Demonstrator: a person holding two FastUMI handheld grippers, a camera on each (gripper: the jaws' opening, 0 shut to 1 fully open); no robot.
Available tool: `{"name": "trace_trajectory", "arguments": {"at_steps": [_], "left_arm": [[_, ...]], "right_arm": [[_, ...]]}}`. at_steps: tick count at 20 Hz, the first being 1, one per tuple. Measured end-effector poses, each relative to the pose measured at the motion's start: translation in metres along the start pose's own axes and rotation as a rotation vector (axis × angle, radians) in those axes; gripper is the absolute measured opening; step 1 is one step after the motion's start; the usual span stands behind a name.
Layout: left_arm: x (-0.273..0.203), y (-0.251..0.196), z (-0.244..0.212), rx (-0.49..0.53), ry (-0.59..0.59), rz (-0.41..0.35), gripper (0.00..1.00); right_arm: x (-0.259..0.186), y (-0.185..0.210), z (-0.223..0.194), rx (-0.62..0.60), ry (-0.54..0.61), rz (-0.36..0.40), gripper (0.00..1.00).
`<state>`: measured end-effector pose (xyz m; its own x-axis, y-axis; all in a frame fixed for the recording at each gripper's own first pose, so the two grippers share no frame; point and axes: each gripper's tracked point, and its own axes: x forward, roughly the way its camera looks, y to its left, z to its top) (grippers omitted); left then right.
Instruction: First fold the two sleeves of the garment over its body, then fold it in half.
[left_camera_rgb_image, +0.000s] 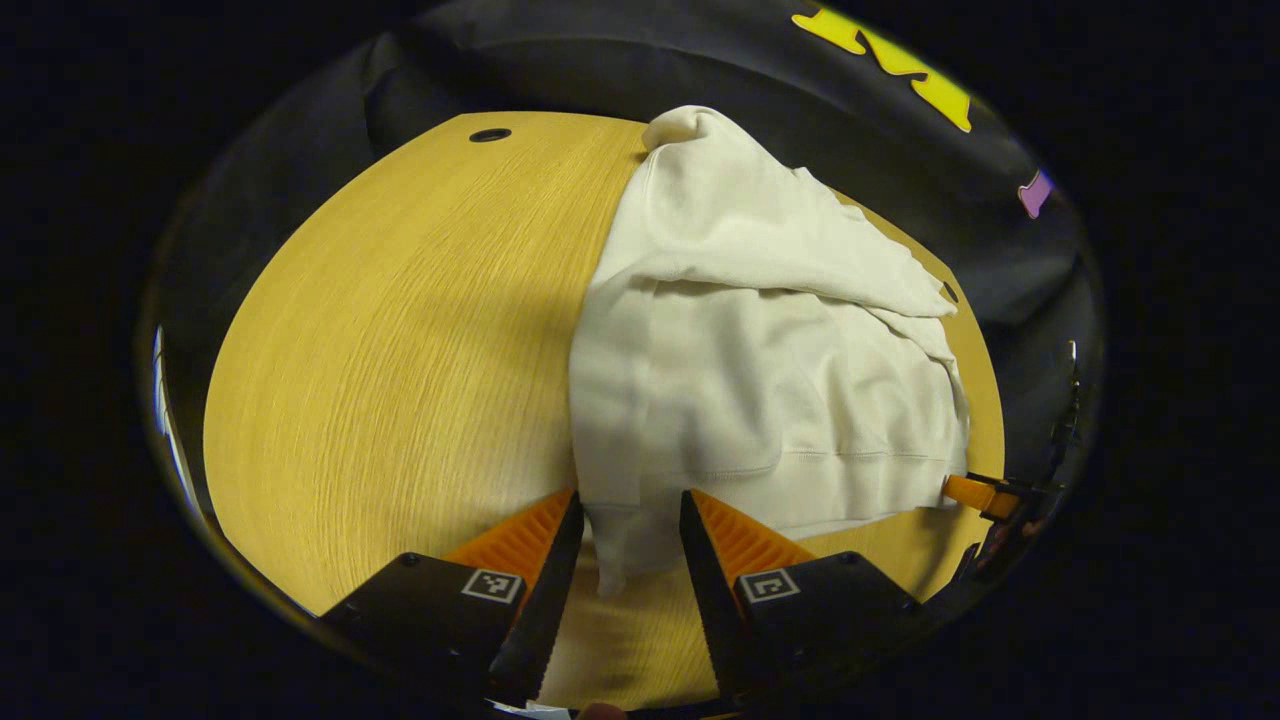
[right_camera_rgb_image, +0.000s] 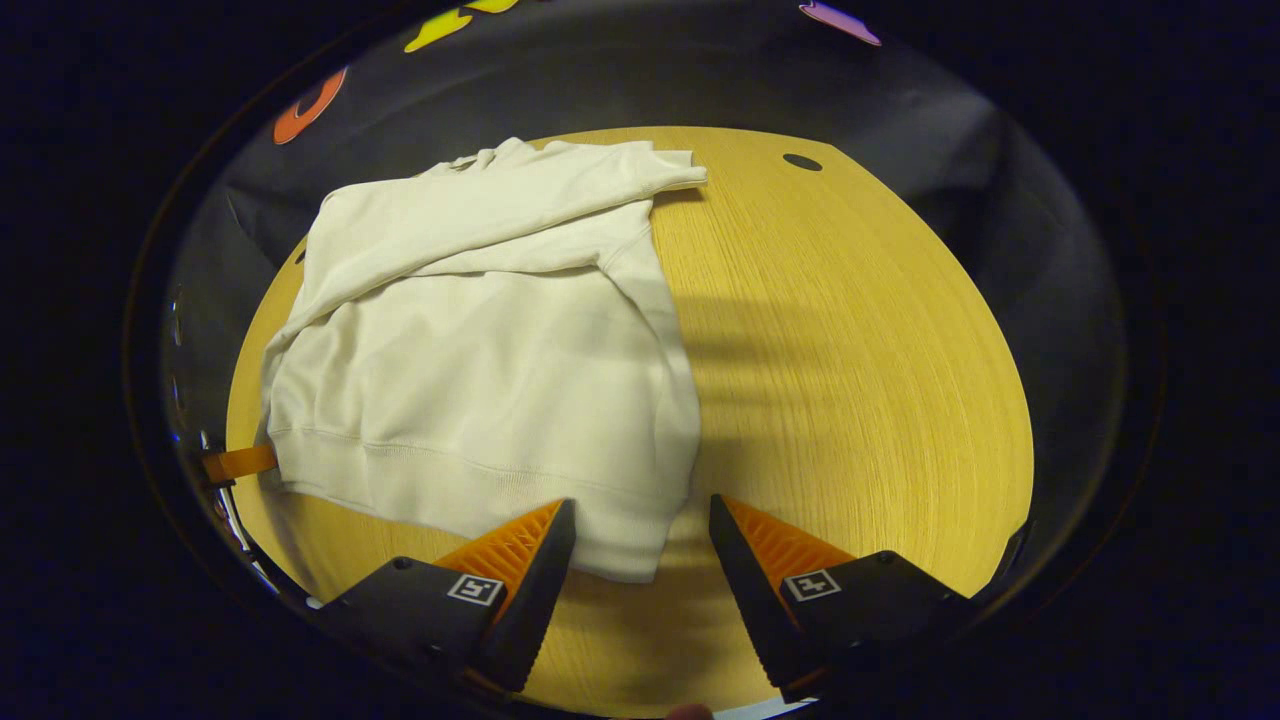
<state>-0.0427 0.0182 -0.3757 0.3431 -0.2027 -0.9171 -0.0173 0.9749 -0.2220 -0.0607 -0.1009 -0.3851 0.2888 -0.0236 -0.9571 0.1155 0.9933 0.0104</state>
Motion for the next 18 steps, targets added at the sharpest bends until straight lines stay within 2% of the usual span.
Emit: {"name": "trace_trajectory", "arguments": {"at_steps": [4,5,6,7,8,9,12,13,18], "left_arm": [[0.000,0.008,-0.002,-0.005,0.004,0.027,0.50],[-0.001,0.010,-0.001,-0.011,-0.001,0.028,0.39],[-0.001,0.011,-0.001,-0.010,0.000,0.027,0.39],[-0.001,0.009,-0.002,-0.018,-0.004,0.017,0.24],[-0.001,0.009,-0.001,-0.030,-0.010,0.012,0.19],[-0.002,0.008,-0.001,-0.031,-0.014,0.009,0.11],[0.000,0.007,0.000,-0.046,-0.025,-0.012,0.06],[0.001,0.005,-0.001,-0.049,-0.024,-0.022,0.06],[-0.010,-0.002,0.005,-0.024,-0.047,-0.053,0.04]], "right_arm": [[0.000,0.004,0.000,0.009,-0.012,0.020,0.83],[0.000,0.004,0.001,0.009,-0.016,0.019,0.65],[0.000,0.005,0.000,-0.001,-0.019,0.019,0.60],[0.001,0.009,0.002,0.004,-0.028,0.045,0.60],[0.000,0.015,-0.003,0.037,-0.018,0.063,0.61],[0.000,0.014,0.001,0.063,-0.032,0.064,0.20],[0.002,0.015,0.002,0.110,-0.040,0.091,0.20],[-0.001,0.016,0.003,0.135,-0.039,0.102,0.04],[-0.011,0.013,0.010,0.247,-0.053,0.156,0.04]]}}
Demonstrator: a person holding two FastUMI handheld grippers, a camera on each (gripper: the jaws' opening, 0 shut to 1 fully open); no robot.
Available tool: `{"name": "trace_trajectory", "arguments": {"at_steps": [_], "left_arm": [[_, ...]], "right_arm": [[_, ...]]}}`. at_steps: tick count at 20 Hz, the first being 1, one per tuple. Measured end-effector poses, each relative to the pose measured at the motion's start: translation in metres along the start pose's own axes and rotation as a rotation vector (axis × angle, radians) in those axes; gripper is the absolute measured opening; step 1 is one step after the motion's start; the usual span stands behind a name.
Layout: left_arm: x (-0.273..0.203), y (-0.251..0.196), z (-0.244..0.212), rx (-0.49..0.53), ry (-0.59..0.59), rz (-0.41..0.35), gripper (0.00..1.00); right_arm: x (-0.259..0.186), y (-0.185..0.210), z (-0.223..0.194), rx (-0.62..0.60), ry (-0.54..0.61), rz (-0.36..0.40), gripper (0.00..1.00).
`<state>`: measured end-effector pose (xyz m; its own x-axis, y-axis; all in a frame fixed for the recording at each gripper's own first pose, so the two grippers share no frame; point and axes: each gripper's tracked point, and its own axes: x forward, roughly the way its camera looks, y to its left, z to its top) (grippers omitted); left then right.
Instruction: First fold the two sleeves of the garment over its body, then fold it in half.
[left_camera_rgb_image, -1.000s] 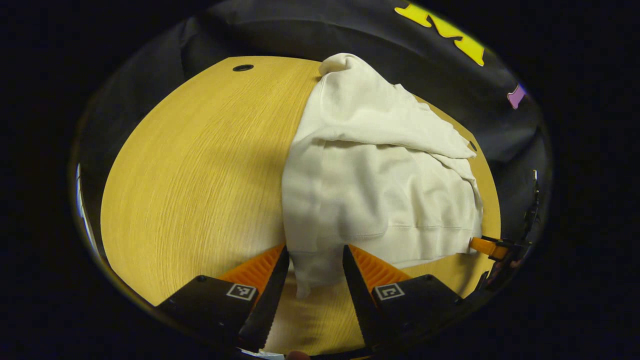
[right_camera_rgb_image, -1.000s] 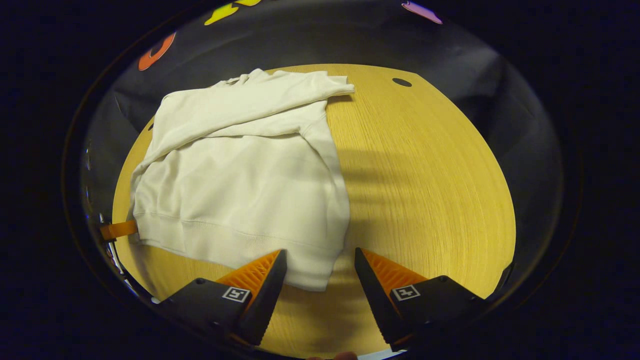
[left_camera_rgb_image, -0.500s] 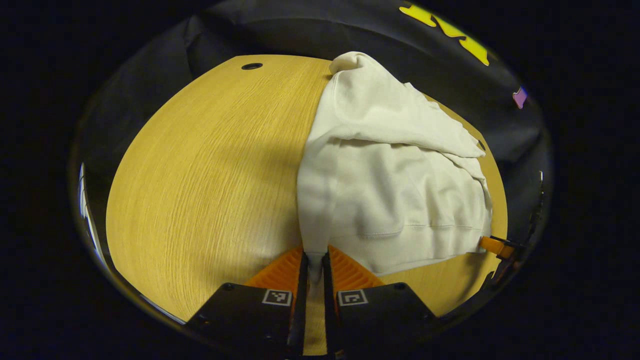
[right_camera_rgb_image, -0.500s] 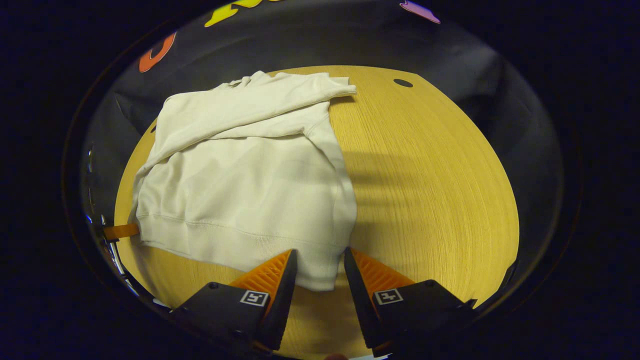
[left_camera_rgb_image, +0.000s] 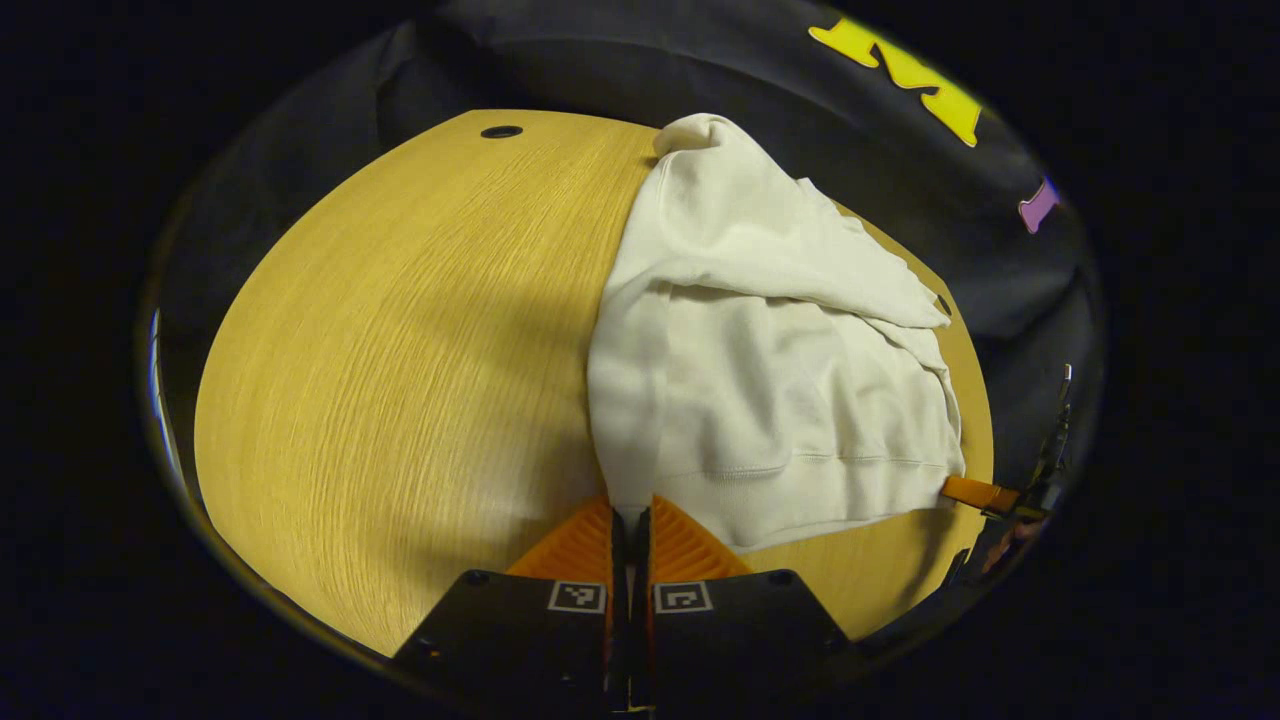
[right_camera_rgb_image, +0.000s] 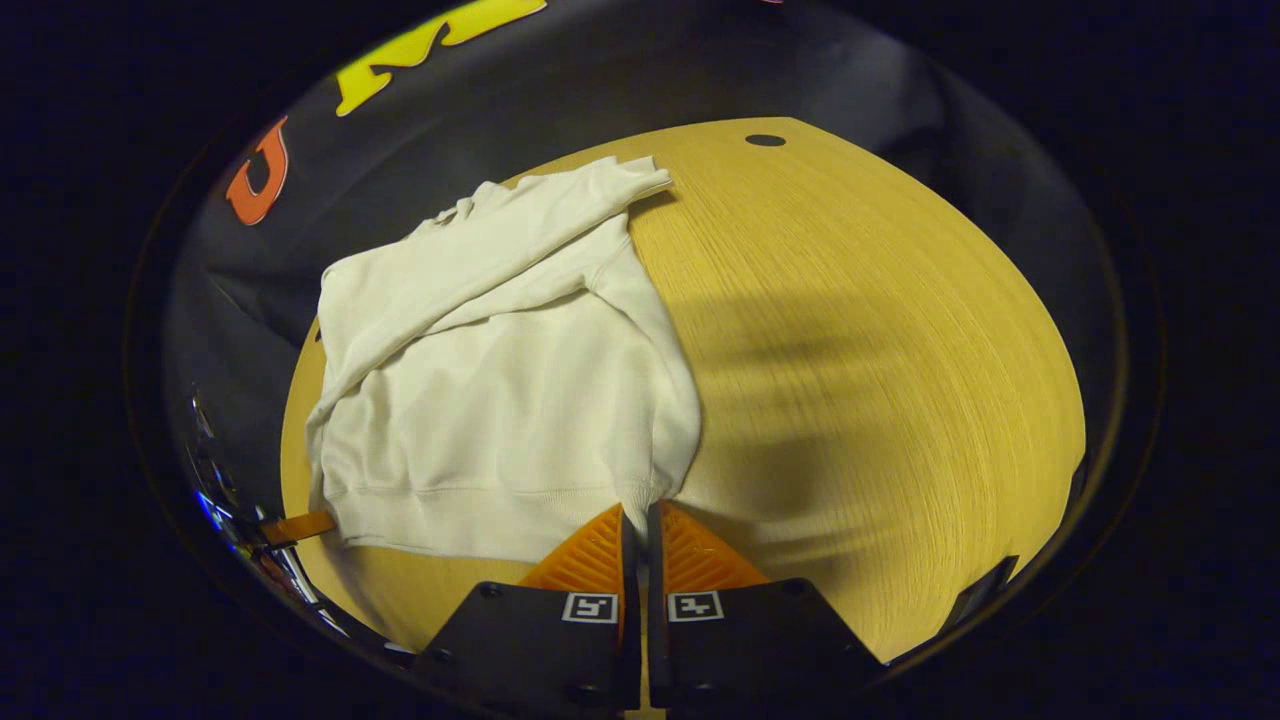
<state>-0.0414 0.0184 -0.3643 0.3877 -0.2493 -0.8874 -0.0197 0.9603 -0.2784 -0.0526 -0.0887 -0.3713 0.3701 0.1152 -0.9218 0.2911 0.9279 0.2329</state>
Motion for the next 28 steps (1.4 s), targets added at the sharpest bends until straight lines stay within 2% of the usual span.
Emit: {"name": "trace_trajectory", "arguments": {"at_steps": [5,6,12,19,22,28], "left_arm": [[-0.025,-0.017,0.024,0.033,-0.061,-0.046,0.04],[-0.028,-0.022,0.031,0.040,-0.077,-0.055,0.04],[-0.058,-0.044,0.073,0.112,-0.182,-0.082,0.04],[-0.086,-0.079,0.170,0.148,-0.363,-0.126,0.03],[-0.104,-0.091,0.207,0.159,-0.416,-0.152,0.03],[-0.100,-0.112,0.288,0.172,-0.481,-0.160,0.03]], "right_arm": [[-0.028,0.015,0.028,0.021,-0.071,0.073,0.04],[-0.033,0.018,0.034,0.019,-0.088,0.085,0.01],[-0.068,0.041,0.088,0.052,-0.181,0.175,0.03],[-0.102,0.077,0.173,-0.026,-0.291,0.248,0.04],[-0.117,0.097,0.214,-0.053,-0.340,0.274,0.04],[-0.119,0.121,0.291,-0.112,-0.397,0.287,0.03]]}}
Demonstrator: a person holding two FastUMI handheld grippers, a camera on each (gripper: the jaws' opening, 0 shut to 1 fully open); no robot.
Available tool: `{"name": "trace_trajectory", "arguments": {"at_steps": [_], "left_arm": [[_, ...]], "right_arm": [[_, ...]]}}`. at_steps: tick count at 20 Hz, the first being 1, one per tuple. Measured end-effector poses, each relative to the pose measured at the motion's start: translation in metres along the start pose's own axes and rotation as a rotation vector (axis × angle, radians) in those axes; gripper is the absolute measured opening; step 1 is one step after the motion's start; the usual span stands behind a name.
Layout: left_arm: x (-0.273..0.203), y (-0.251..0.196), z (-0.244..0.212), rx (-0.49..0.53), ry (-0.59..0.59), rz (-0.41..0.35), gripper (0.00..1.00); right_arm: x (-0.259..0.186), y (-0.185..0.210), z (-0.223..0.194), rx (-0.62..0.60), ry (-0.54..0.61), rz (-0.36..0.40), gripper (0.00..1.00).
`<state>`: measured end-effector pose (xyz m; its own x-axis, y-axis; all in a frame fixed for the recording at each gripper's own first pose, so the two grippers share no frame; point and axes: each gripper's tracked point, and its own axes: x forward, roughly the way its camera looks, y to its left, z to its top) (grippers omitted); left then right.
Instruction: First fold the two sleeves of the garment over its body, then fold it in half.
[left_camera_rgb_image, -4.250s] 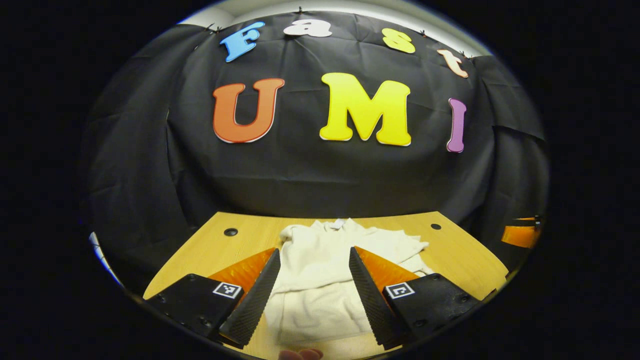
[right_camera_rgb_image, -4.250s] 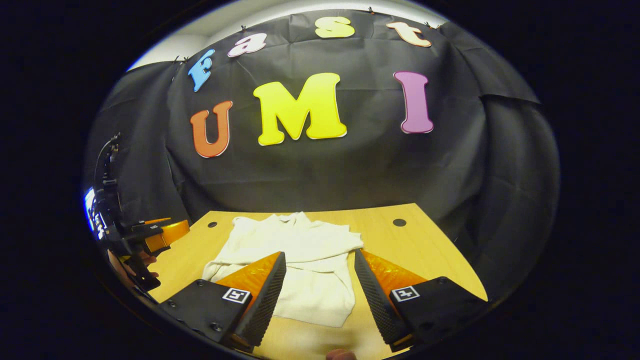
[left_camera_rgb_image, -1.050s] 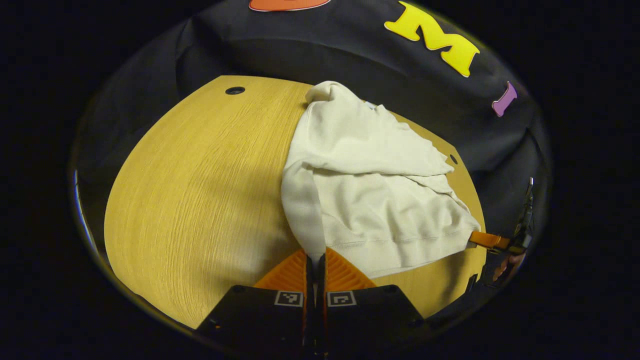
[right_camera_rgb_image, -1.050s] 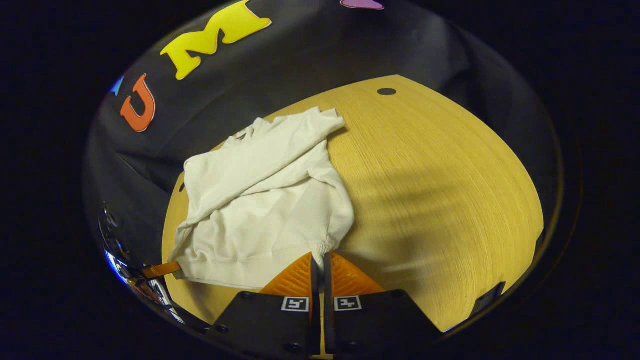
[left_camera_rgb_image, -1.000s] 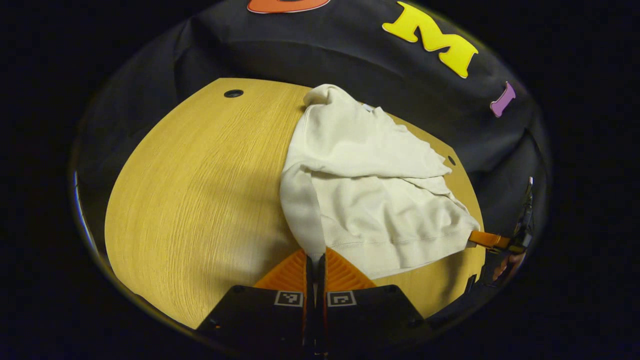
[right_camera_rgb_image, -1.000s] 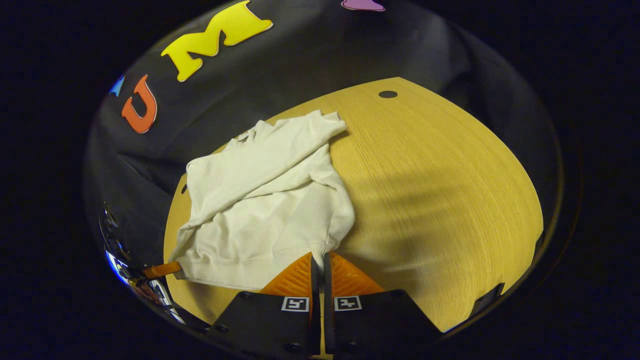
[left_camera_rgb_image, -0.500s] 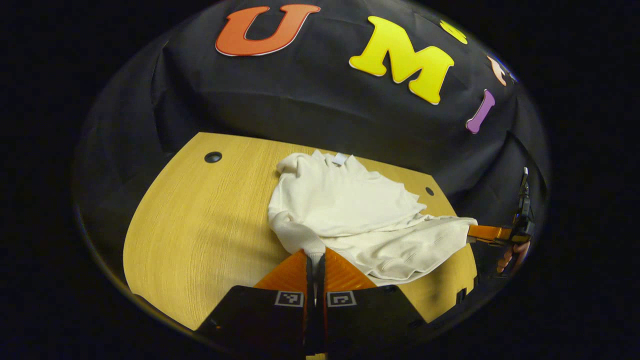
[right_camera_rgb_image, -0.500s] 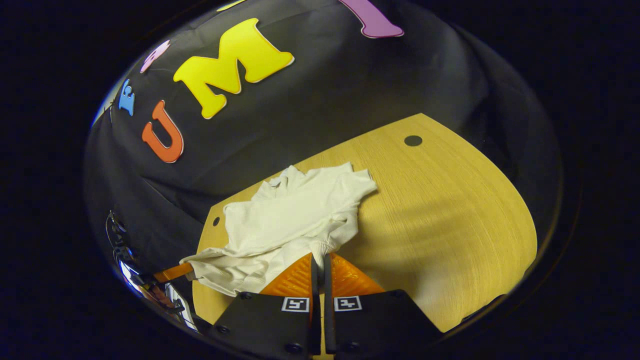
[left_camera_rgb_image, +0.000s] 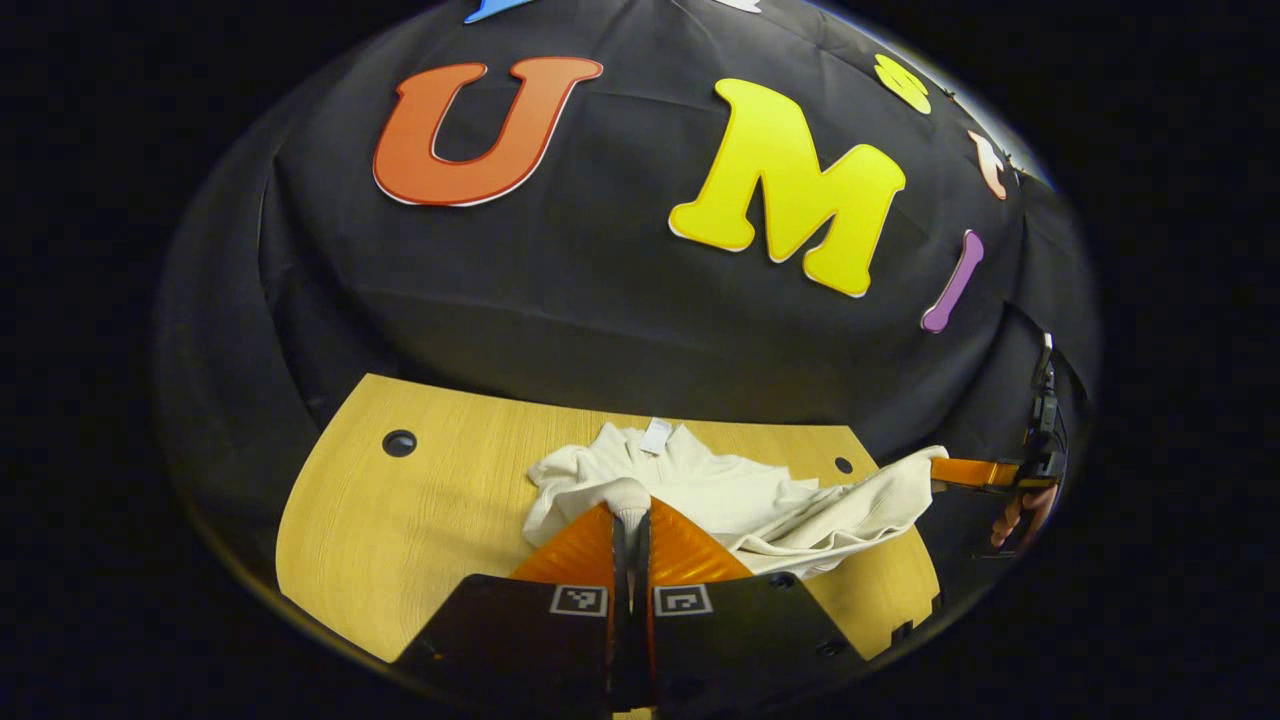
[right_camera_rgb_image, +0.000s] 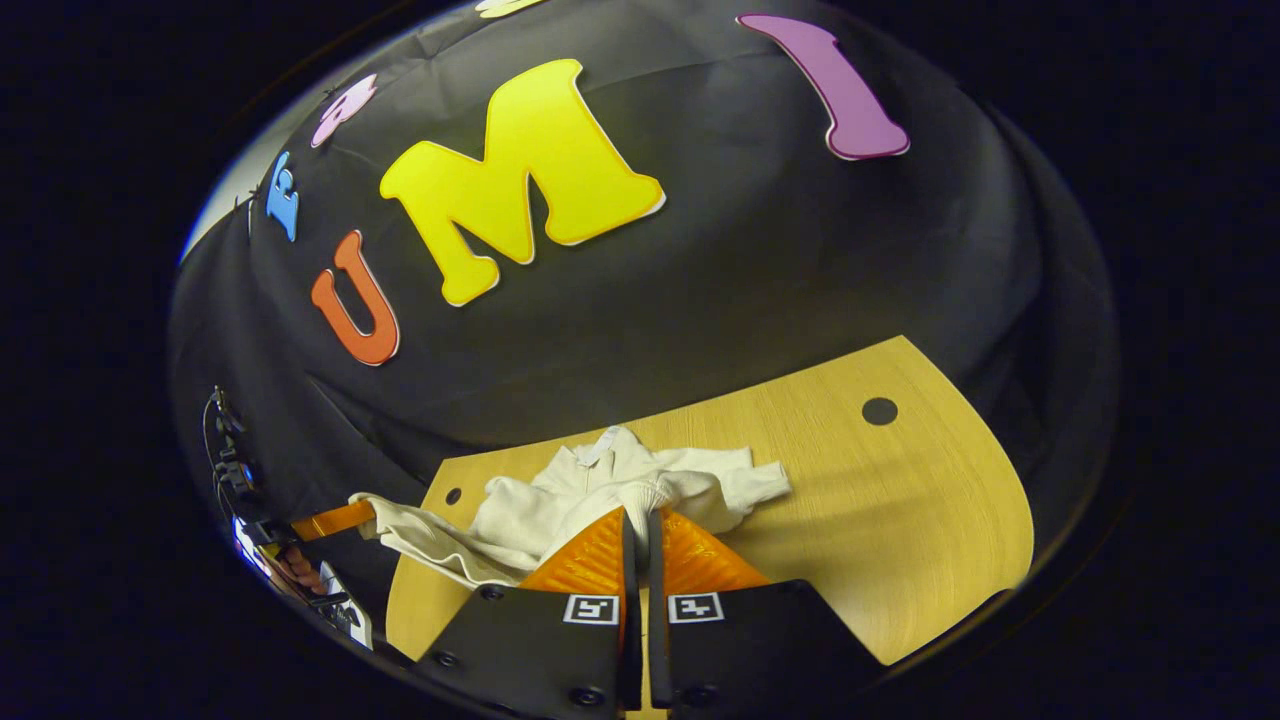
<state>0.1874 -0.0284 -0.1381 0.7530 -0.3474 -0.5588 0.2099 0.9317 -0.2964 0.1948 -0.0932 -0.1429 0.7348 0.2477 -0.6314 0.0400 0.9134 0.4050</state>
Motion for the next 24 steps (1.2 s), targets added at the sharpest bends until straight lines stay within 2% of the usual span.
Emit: {"name": "trace_trajectory", "arguments": {"at_steps": [5,9,12,15,20,24], "left_arm": [[0.065,0.018,0.025,0.004,0.008,0.044,0.03],[0.129,0.044,0.008,0.025,0.052,0.096,0.03],[0.169,0.059,-0.004,0.071,0.074,0.107,0.03],[0.201,0.066,-0.006,0.105,0.047,0.110,0.03],[0.242,0.085,-0.023,0.131,0.031,0.133,0.03],[0.262,0.090,-0.034,0.150,0.037,0.166,0.06]], "right_arm": [[0.060,-0.009,0.037,0.011,-0.016,-0.012,0.04],[0.126,-0.033,0.032,0.001,0.007,-0.037,0.03],[0.171,-0.045,0.025,0.005,0.006,-0.044,0.00],[0.212,-0.061,0.016,0.008,0.011,-0.062,0.04],[0.258,-0.084,-0.009,0.001,0.030,-0.100,0.03],[0.270,-0.087,-0.011,0.004,0.013,-0.135,0.03]]}}
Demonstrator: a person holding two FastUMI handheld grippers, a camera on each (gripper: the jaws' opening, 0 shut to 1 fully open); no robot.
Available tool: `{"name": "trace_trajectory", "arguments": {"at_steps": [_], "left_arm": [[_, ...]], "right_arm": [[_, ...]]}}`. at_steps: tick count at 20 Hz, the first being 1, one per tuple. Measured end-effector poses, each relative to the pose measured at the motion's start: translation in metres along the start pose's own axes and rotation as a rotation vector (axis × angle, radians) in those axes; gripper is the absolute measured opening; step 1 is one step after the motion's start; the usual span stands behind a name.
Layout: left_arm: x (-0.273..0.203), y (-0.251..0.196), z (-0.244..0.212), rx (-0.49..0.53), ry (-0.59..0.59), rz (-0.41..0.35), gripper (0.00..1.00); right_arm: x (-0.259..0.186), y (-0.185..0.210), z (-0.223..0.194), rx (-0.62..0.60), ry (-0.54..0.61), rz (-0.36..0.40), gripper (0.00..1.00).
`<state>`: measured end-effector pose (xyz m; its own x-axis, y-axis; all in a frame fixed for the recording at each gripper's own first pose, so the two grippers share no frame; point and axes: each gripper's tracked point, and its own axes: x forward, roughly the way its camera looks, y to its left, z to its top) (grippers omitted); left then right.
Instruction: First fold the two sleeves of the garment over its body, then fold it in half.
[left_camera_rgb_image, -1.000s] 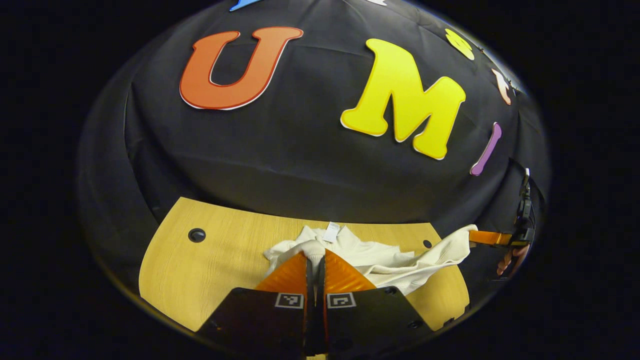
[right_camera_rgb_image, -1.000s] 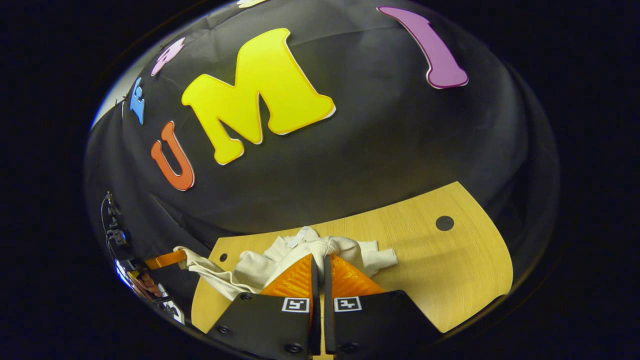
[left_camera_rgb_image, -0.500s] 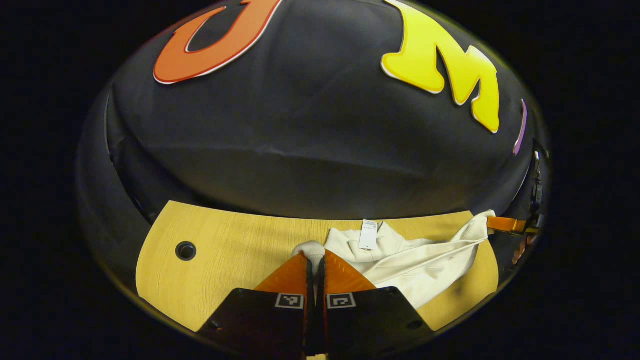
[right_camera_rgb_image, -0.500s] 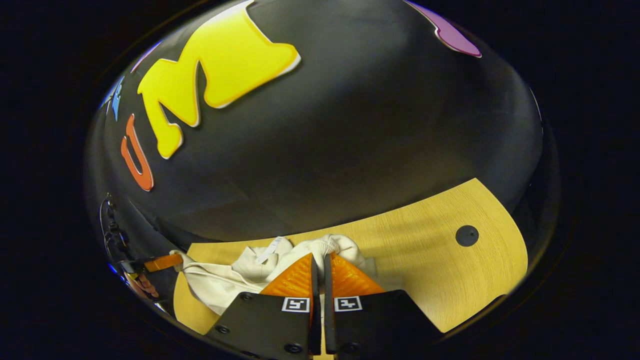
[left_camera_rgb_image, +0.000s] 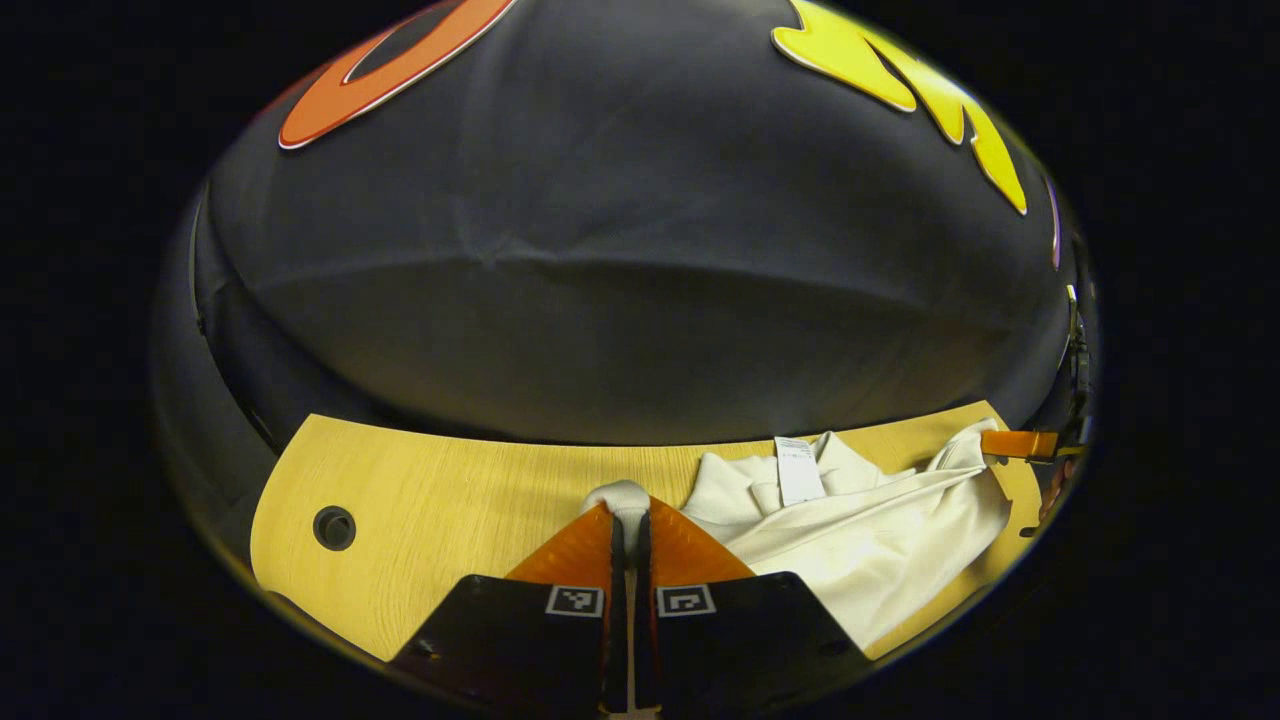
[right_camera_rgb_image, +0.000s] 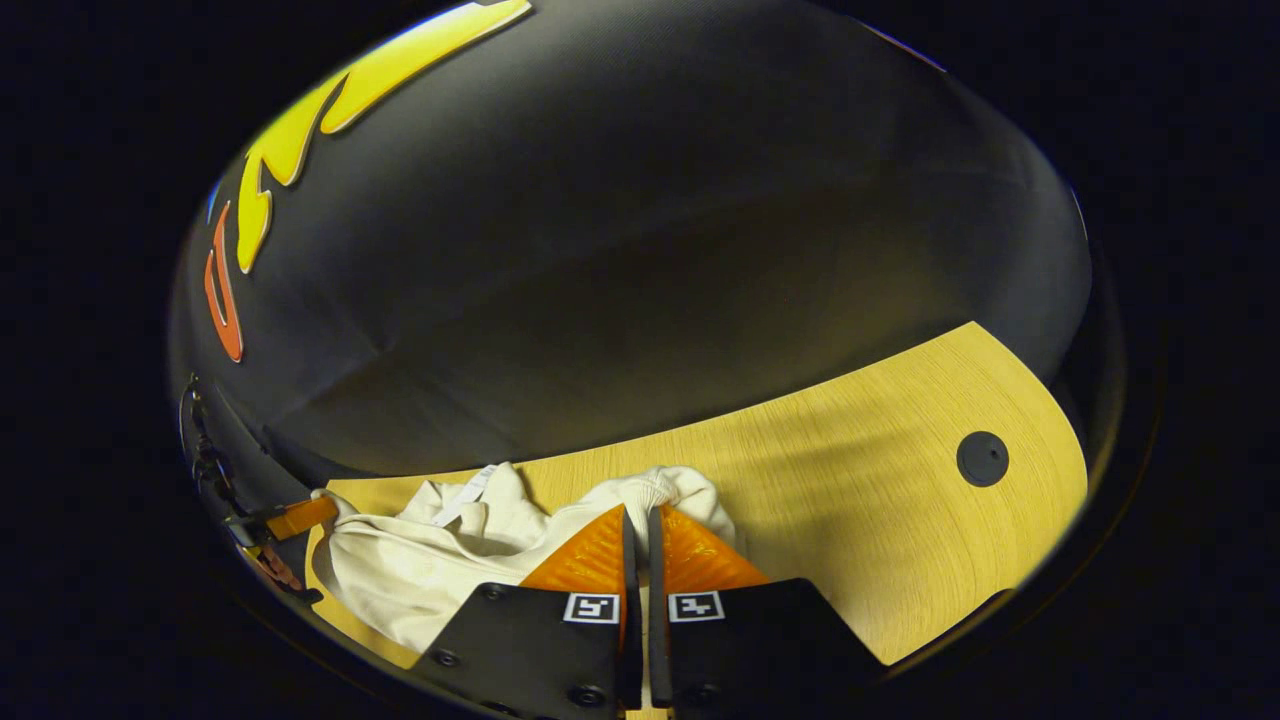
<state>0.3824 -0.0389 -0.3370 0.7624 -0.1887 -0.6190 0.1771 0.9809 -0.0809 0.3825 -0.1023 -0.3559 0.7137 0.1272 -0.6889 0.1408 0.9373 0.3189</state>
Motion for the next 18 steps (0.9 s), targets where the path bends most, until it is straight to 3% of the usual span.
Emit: {"name": "trace_trajectory", "arguments": {"at_steps": [1,5,7,8,9,11,13,18], "left_arm": [[0.001,-0.001,0.000,0.003,-0.004,0.005,0.12],[-0.005,0.016,0.012,0.043,-0.036,0.069,0.72],[-0.014,0.021,0.031,0.007,-0.102,0.065,0.88],[-0.021,0.022,0.040,0.001,-0.136,0.069,0.89],[-0.027,0.027,0.050,0.004,-0.166,0.085,0.92],[-0.043,0.028,0.056,0.007,-0.189,0.097,0.94],[-0.056,0.028,0.059,-0.007,-0.195,0.118,0.94],[-0.133,0.025,0.071,-0.068,-0.250,0.110,0.95]], "right_arm": [[-0.002,0.001,0.004,0.000,-0.007,-0.003,0.03],[-0.009,-0.002,0.012,-0.038,-0.061,-0.033,0.21],[-0.019,-0.004,0.023,-0.058,-0.120,-0.063,0.29],[-0.028,-0.006,0.029,-0.069,-0.153,-0.075,0.29],[-0.036,-0.007,0.035,-0.087,-0.177,-0.091,0.46],[-0.051,-0.005,0.040,-0.115,-0.198,-0.088,0.70],[-0.067,0.003,0.042,-0.142,-0.210,-0.091,0.70],[-0.132,0.023,0.037,-0.191,-0.258,-0.089,0.87]]}}
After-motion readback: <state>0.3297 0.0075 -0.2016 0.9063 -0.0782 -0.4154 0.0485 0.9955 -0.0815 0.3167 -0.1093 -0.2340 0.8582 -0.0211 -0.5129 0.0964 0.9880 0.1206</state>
